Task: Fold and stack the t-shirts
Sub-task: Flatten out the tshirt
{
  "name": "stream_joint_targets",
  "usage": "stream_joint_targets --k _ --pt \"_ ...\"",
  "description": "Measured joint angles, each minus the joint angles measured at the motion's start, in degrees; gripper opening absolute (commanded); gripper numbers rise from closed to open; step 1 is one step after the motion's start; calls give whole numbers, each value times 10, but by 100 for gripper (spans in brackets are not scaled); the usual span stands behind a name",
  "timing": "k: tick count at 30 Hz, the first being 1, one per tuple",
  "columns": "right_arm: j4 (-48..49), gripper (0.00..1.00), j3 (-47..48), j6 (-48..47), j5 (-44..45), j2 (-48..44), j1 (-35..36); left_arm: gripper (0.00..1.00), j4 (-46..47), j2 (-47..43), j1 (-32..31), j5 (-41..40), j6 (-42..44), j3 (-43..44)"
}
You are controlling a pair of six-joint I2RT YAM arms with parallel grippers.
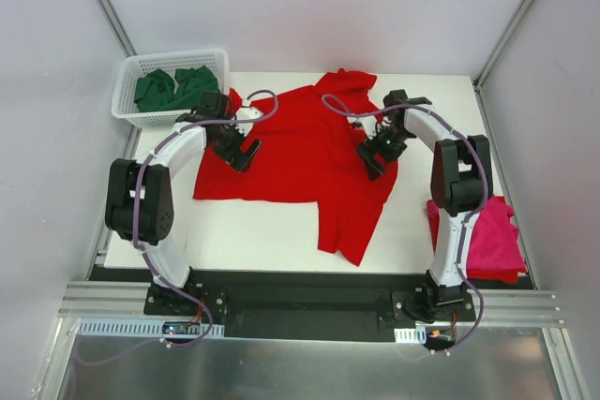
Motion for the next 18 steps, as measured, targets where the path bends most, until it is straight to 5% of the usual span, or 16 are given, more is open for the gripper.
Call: stream_joint_targets --k 12,18 --pt "-7 96 -51 -10 48 -17 17 99 -11 129 14 35 -28 60" --pt "-12 96 -101 -20 96 -47 17 94 -8 114 14 35 -25 40"
